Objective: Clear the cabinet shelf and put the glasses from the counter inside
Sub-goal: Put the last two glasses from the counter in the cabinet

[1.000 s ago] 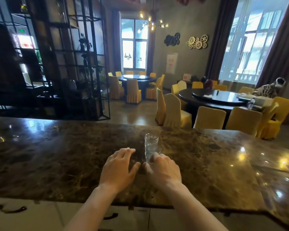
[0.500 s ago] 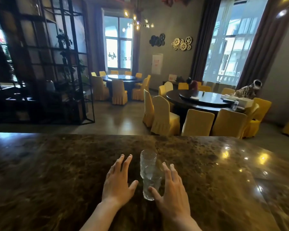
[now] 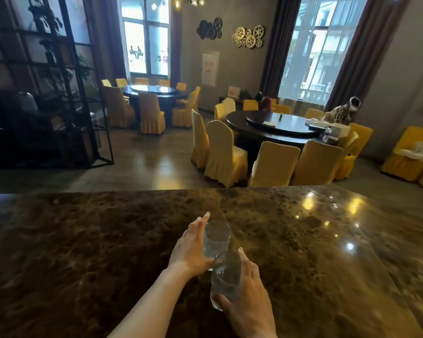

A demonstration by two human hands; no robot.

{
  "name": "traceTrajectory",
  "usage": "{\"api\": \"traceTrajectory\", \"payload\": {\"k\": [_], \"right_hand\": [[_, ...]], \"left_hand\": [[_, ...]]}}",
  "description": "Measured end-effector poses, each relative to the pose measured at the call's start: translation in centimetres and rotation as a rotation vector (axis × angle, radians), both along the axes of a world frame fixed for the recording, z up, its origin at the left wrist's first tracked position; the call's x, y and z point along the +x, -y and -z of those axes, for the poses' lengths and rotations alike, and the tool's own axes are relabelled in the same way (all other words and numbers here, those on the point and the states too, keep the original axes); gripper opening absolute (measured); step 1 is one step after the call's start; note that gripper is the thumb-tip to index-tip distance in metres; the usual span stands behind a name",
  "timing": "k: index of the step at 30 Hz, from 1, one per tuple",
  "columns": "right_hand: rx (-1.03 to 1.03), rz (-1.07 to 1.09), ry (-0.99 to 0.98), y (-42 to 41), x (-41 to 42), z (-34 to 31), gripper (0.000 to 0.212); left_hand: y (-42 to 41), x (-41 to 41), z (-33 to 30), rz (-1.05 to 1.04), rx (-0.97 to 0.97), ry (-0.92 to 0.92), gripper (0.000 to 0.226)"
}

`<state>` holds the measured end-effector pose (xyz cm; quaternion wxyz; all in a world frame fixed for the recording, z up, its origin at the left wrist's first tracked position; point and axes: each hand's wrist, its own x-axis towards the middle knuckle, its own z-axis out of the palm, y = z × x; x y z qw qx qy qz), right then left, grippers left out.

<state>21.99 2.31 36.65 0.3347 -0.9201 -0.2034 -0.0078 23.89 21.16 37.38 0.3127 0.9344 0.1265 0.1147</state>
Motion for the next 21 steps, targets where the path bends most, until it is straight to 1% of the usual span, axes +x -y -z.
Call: {"api": "traceTrajectory", "payload": {"k": [3, 9, 12, 18, 21], "right_hand": [[0.035, 0.028, -0.034, -0.6, 0.2, 0.4, 0.124], [0.133, 0.037, -0.059, -0.8, 0.1, 1.0, 0.117], [0.185, 0.052, -0.080, -0.9, 0.2, 1.3, 0.112], [0.220, 0.105, -0.088, -0.9, 0.1, 1.8, 0.099], [0.236, 0.137, -0.070, -0.7, -0.8, 1.4, 0.099]], "left_hand": [[0.6, 1.3, 0.2, 0.019, -0.050, -0.018, 0.120], [1.2, 1.9, 1.3, -0.051, -0.144, 0.076, 0.108], [1.1, 1.4, 1.3, -0.067, -0.156, 0.113, 0.103], [0.1, -1.0, -0.4, -0.109, -0.155, 0.263, 0.100], [-0.7, -2.6, -1.9, -0.136, -0.154, 0.344, 0.100]]}}
